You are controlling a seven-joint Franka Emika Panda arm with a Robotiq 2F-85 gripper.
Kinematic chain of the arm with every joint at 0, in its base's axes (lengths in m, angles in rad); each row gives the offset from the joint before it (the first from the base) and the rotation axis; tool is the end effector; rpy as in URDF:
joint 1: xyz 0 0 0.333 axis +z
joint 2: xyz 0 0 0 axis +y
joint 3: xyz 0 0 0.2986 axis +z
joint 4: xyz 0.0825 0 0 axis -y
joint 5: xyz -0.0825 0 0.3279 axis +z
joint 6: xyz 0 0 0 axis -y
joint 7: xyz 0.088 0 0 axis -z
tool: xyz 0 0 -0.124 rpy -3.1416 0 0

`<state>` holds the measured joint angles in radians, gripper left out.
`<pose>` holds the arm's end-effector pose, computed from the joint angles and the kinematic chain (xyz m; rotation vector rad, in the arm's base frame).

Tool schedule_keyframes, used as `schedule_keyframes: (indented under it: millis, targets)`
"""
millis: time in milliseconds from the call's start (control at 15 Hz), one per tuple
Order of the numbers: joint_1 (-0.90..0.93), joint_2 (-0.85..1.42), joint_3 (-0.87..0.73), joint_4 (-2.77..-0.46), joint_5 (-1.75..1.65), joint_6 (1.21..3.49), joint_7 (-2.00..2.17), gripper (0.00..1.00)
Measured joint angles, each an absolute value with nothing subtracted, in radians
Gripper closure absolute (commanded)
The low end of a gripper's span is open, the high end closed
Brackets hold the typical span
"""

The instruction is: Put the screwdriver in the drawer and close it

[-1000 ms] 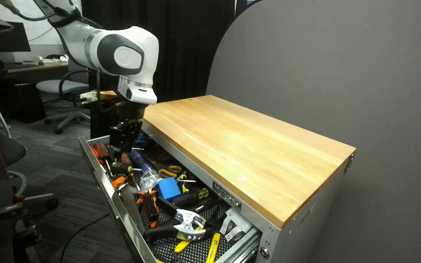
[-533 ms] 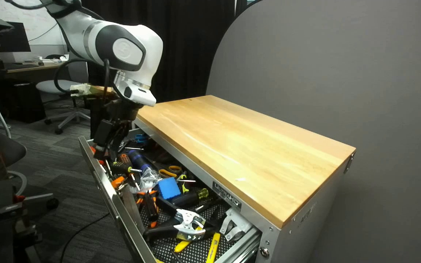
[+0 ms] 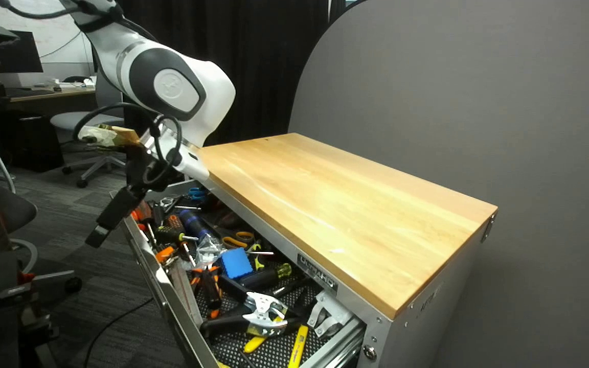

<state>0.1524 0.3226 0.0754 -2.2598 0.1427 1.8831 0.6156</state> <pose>0.3916 0.1056 0.2055 2.7281 -0.6625 -1.0171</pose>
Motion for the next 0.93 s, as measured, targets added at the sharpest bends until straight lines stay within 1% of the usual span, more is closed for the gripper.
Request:
schedule_keyframes:
  millis: [67, 133, 200, 267, 333, 533, 733, 800, 933]
  targets:
    - [0.152, 0.335, 0.076, -2.260, 0.143, 1.877, 0.599, 0.26]
    - [0.153, 0.352, 0.077, -2.259, 0.143, 1.876, 0.588, 0.29]
    - [0.155, 0.370, 0.078, -2.256, 0.143, 1.876, 0.581, 0.30]
    - [0.158, 0.388, 0.078, -2.252, 0.143, 1.878, 0.579, 0.36]
    - [0.160, 0.404, 0.078, -2.247, 0.147, 1.880, 0.579, 0.47]
    - [0.163, 0.428, 0.078, -2.235, 0.211, 1.936, 0.595, 0.70]
    - [0.171, 0.426, 0.078, -2.235, 0.281, 2.044, 0.632, 0.92]
    - [0.175, 0.424, 0.078, -2.237, 0.293, 2.074, 0.651, 0.97]
    - [0.185, 0.418, 0.078, -2.245, 0.300, 2.117, 0.695, 1.00]
